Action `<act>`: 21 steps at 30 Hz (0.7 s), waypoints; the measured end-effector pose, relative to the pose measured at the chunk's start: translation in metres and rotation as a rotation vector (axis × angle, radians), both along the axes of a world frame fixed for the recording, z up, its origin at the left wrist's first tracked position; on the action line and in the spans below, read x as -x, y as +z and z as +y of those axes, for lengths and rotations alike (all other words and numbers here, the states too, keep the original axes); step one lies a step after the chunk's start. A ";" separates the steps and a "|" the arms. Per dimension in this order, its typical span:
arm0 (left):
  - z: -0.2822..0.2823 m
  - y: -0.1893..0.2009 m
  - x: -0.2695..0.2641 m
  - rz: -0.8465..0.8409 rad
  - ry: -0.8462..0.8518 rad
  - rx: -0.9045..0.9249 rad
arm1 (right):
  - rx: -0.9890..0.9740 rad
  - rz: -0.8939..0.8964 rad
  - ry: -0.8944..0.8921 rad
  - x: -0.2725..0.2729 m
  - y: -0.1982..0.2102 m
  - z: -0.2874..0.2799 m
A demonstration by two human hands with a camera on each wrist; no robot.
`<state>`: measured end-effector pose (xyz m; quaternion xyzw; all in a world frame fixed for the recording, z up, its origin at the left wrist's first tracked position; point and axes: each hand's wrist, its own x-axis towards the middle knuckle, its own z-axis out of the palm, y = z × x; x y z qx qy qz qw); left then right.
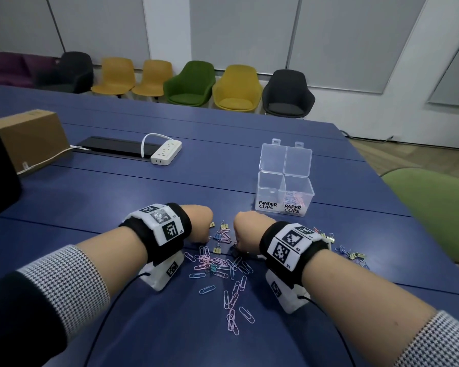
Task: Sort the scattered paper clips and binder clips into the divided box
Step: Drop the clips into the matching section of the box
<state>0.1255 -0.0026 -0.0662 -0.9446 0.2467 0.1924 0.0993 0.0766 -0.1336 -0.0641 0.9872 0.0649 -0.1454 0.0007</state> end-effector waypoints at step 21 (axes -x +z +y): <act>0.015 0.026 0.011 1.120 0.864 1.675 | -1.697 0.412 -0.714 0.040 -0.008 -0.062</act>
